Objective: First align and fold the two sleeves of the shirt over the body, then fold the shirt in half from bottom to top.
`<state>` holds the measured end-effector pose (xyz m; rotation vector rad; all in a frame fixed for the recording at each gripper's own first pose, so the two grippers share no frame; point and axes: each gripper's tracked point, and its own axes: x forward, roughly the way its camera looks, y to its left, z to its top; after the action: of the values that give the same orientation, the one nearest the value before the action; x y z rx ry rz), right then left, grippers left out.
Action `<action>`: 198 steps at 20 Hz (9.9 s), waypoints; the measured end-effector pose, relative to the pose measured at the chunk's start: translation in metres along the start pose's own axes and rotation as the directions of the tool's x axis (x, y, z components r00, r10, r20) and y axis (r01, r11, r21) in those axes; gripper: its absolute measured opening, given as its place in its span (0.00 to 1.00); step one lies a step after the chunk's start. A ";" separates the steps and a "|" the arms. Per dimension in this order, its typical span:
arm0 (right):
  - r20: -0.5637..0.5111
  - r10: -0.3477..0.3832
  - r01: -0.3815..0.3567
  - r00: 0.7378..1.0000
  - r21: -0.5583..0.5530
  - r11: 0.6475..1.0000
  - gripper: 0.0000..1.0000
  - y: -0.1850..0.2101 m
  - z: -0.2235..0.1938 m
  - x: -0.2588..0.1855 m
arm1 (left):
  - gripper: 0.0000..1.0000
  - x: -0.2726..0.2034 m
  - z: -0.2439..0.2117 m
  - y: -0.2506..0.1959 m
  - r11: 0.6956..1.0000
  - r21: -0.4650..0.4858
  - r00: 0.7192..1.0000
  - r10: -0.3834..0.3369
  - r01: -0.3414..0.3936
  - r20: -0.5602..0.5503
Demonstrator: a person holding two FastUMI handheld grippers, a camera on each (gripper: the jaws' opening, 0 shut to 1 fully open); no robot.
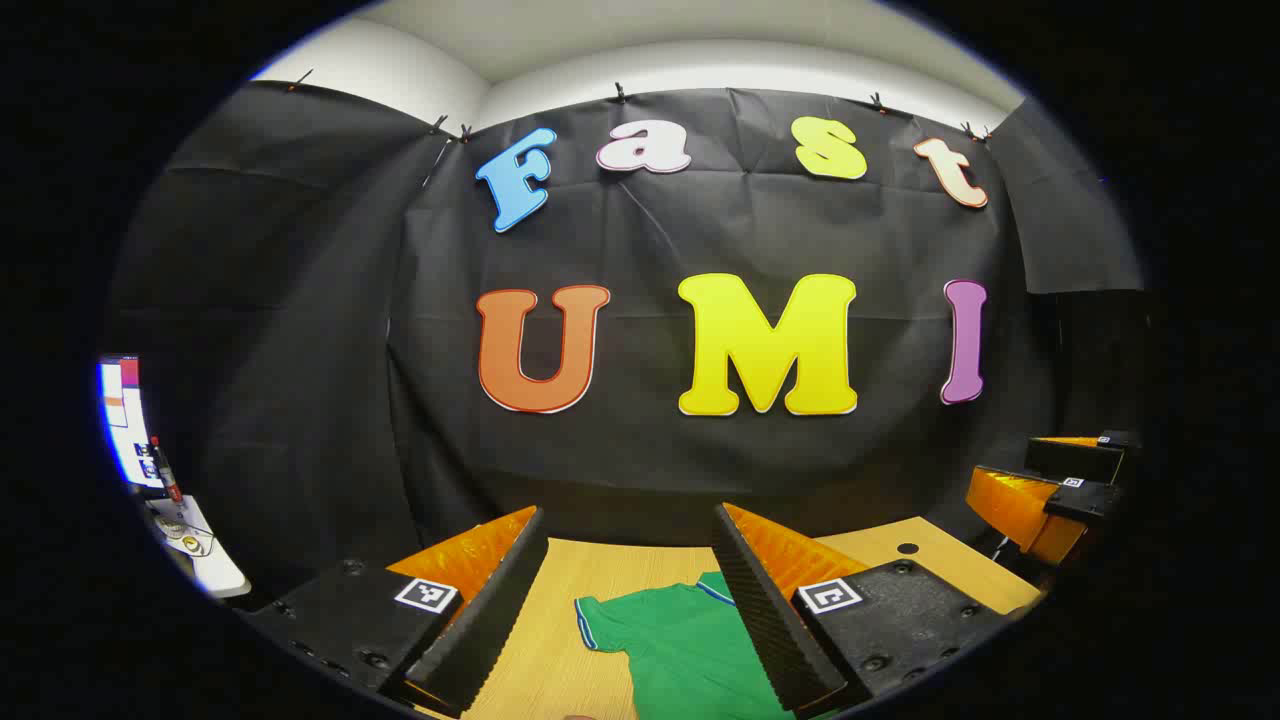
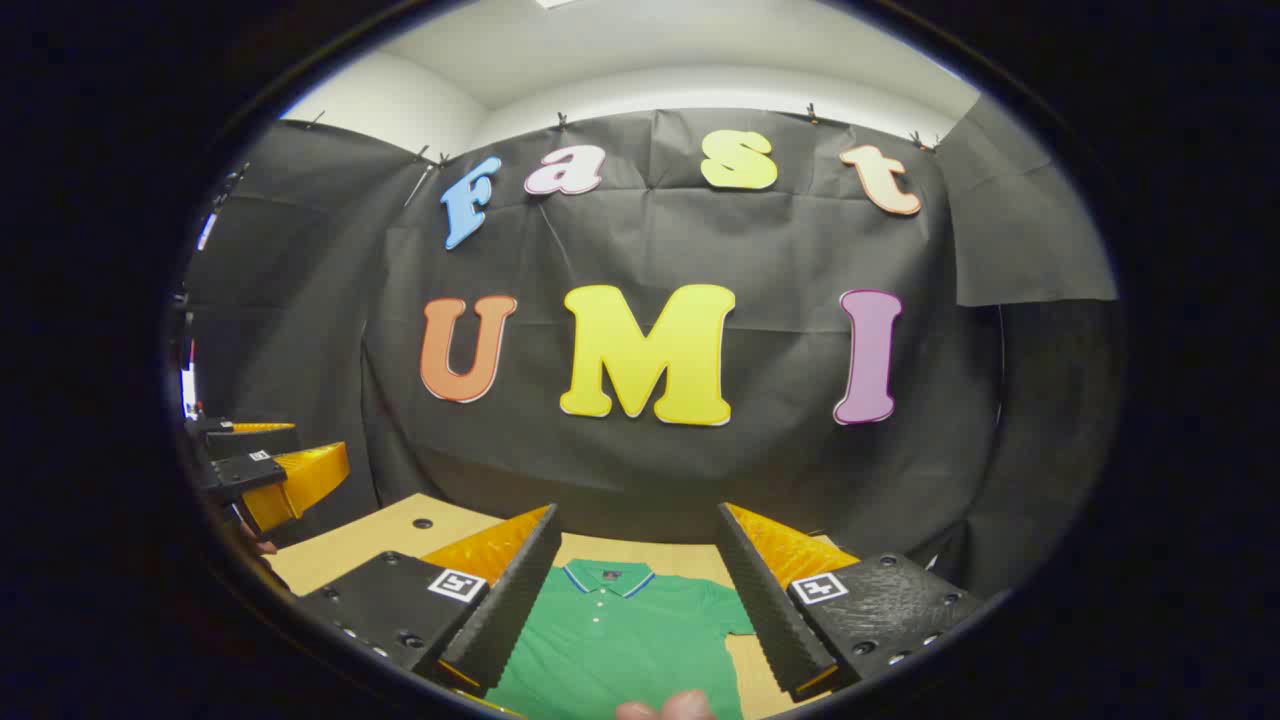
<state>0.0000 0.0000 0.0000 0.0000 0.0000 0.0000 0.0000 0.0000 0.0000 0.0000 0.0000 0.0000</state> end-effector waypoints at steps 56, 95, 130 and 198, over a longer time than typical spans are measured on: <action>-0.588 -0.081 0.127 0.805 0.037 0.991 0.95 -0.201 -0.257 0.155 | 1.00 0.044 -0.016 -0.083 0.995 0.056 0.993 0.082 -0.077 -0.081; -0.710 0.053 0.103 0.702 0.176 0.979 0.00 -0.149 -0.300 0.245 | 1.00 0.005 -0.017 -0.044 0.966 0.062 0.956 0.259 -0.253 -0.135; -0.364 0.022 -0.007 0.931 0.042 0.999 0.96 -0.104 -0.107 0.031 | 1.00 0.085 -0.174 0.023 1.000 -0.008 0.890 -0.013 0.011 -0.455; -0.451 -0.137 0.189 0.882 0.072 0.979 0.96 -0.184 -0.111 -0.026 | 1.00 0.178 -0.224 -0.124 0.975 -0.185 0.664 -0.218 0.121 -0.715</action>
<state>-0.0261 -0.1839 -0.1107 0.1149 0.4606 -0.1702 0.1785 -0.1240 -0.2240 -0.1250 0.8230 -0.1917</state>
